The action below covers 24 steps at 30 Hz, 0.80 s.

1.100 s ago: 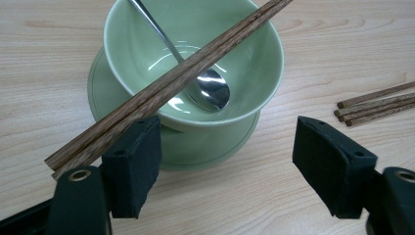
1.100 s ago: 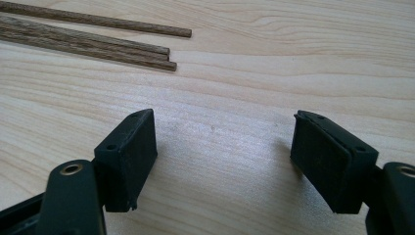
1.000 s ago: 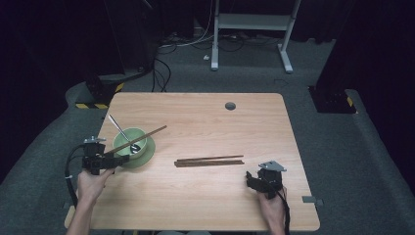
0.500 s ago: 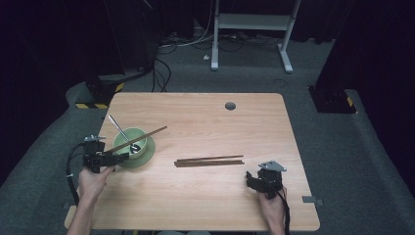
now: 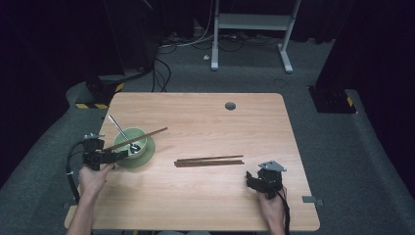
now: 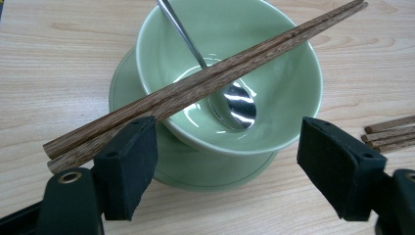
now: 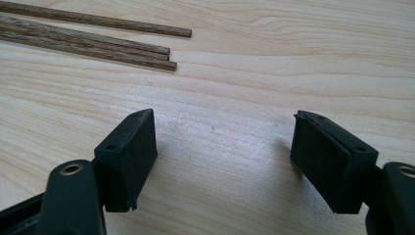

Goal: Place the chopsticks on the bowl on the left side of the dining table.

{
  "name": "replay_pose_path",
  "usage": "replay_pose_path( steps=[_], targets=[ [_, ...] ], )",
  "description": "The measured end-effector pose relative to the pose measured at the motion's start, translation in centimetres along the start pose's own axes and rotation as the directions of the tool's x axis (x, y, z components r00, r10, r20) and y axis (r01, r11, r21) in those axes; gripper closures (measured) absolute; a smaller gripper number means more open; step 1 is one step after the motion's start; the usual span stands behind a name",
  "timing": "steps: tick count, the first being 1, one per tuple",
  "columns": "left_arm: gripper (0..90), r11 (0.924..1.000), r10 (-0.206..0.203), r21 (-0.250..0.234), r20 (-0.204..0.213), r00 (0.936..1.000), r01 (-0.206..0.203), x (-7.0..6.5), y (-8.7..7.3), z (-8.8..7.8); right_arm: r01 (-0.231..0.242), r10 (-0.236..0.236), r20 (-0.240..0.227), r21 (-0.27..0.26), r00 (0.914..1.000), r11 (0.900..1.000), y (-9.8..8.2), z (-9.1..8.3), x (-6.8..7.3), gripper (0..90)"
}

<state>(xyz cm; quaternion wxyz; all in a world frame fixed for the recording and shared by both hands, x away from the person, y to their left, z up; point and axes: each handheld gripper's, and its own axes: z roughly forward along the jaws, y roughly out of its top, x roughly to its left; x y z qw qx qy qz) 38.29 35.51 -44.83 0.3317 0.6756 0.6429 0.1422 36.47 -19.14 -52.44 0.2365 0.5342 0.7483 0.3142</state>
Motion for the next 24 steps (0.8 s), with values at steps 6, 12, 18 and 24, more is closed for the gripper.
replay_pose_path(
  steps=[6, 12, 18, 24],
  targets=[
    [24.0, 1.0, -0.001, 0.003, -0.011, 0.9999, 0.001, 0.23, 0.18, 0.24, 0.0, 0.0, 0.0, 0.0, 1.0, 1.0, 0.0, 0.0, 0.0, 24.7],
    [24.2, 0.9999, -0.004, 0.012, -0.019, 0.9998, 0.004, 0.38, 0.24, 0.55, 0.0, 0.0, 0.0, 0.0, 1.0, 1.0, 0.0, 0.0, 0.0, 24.7],
    [24.3, 0.9998, -0.016, 0.008, -0.022, 0.9996, 0.017, 0.59, 0.33, 0.72, 0.001, -0.001, 0.0, 0.0, 1.0, 1.0, 0.0, 0.0, 0.0, 24.7],
    [24.7, 0.9998, -0.014, 0.014, -0.038, 0.9992, 0.014, 0.86, 0.56, 0.9, 0.0, 0.0, 0.0, 0.0, 1.0, 1.0, 0.0, 0.0, 0.0, 24.7]
  ],
)
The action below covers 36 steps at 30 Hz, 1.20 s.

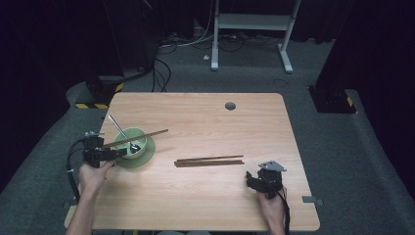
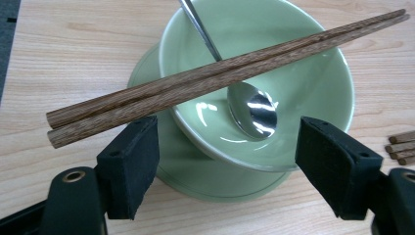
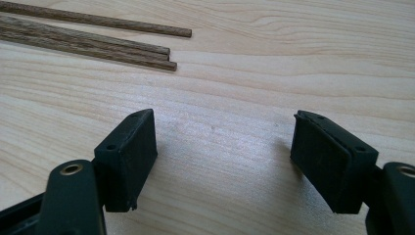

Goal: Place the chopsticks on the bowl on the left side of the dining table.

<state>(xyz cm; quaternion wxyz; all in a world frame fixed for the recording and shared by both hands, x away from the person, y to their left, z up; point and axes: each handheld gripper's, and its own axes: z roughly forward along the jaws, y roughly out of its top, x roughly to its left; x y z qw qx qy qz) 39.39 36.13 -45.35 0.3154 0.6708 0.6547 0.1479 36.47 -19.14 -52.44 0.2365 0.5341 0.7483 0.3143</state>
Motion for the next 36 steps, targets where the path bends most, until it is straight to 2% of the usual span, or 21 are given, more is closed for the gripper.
replay_pose_path(
  steps=[15, 18, 21, 29, 36],
  targets=[
    [25.1, 0.9999, -0.013, 0.002, -0.021, 0.9997, 0.013, 0.6, 0.6, 0.7, 0.003, -0.003, 0.0, -0.001, 1.0, 1.0, 0.0, 0.0, 0.0, 24.8],
    [25.2, 1.0, -0.004, 0.004, -0.023, 0.9997, 0.004, 0.7, 0.8, 0.7, 0.0, 0.0, 0.0, 0.0, 1.0, 1.0, 0.0, 0.0, 0.0, 24.7],
    [25.3, 0.9998, -0.017, 0.006, -0.03, 0.9994, 0.018, 0.8, 0.9, 1.0, 0.0, 0.0, 0.0, 0.0, 1.0, 1.0, 0.0, 0.0, 0.0, 24.7],
    [25.6, 0.9998, -0.002, 0.018, -0.057, 0.9983, 0.003, 1.2, 1.4, 1.6, 0.0, 0.0, 0.0, 0.0, 1.0, 1.0, 0.0, 0.0, 0.0, 24.8],
    [25.8, 0.9998, -0.008, 0.019, -0.065, 0.9979, 0.009, 1.3, 1.9, 1.8, 0.0, 0.0, 0.0, 0.0, 1.0, 1.0, 0.0, 0.0, 0.0, 24.7]
  ],
)
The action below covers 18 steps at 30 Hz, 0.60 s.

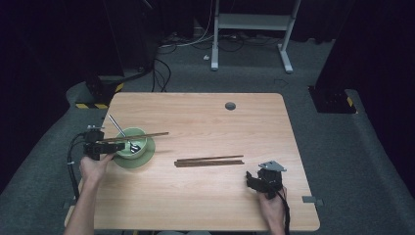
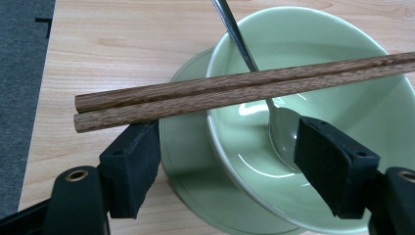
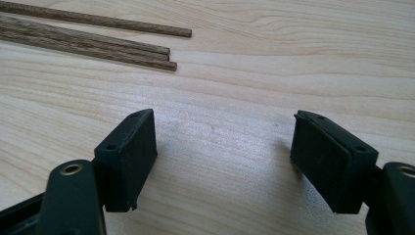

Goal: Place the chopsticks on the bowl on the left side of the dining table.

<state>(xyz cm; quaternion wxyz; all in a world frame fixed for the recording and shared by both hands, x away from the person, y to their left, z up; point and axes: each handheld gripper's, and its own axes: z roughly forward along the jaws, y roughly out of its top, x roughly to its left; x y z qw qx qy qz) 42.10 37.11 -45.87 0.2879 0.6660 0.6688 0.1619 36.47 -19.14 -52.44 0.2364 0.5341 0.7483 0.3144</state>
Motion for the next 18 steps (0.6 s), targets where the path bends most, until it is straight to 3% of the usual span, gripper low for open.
replay_pose_path(
  steps=[18],
  targets=[
    [26.6, 0.9993, -0.036, -0.007, -0.01, 0.9993, 0.036, 0.9, 0.52, 0.48, 0.004, -0.004, 0.0, -0.001, 1.0, 1.0, 0.01, 0.01, -0.03, 24.8]
  ],
)
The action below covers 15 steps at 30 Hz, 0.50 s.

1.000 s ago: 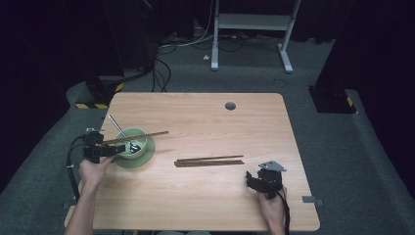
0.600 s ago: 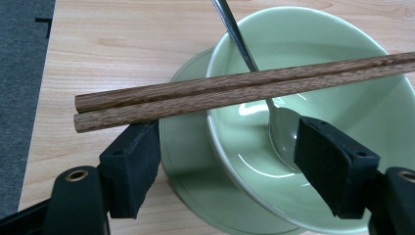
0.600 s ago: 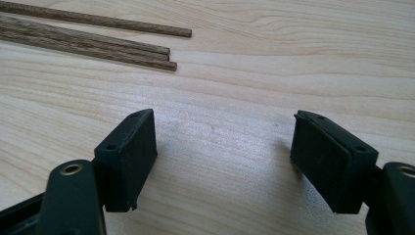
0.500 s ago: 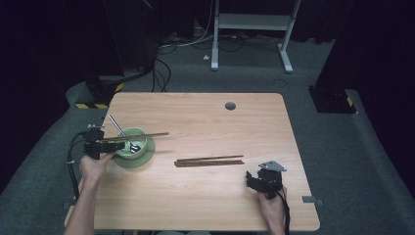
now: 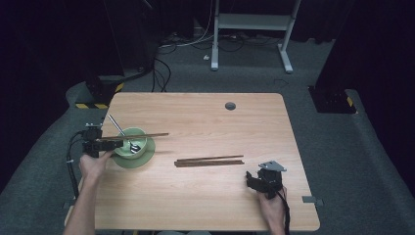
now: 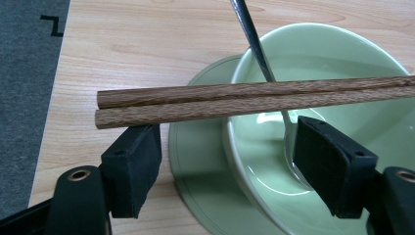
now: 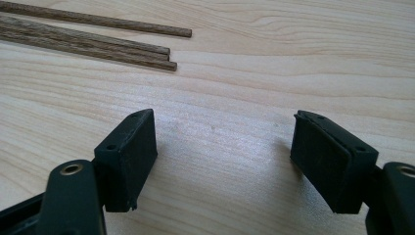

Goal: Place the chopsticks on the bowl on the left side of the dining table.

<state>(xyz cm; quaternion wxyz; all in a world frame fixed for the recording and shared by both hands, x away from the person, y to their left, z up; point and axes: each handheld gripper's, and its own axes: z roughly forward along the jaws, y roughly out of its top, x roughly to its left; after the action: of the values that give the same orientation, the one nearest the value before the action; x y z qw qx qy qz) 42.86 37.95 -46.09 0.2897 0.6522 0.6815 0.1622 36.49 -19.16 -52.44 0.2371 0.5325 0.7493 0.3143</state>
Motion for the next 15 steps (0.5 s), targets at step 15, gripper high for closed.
replay_pose_path(
  steps=[15],
  targets=[
    [26.4, 0.9999, 0.017, -0.002, -0.014, 0.9998, -0.017, -0.6, 0.85, -0.14, 0.0, 0.0, 0.0, 0.0, 1.0, 1.0, 0.0, 0.0, 0.0, 24.8]
  ],
)
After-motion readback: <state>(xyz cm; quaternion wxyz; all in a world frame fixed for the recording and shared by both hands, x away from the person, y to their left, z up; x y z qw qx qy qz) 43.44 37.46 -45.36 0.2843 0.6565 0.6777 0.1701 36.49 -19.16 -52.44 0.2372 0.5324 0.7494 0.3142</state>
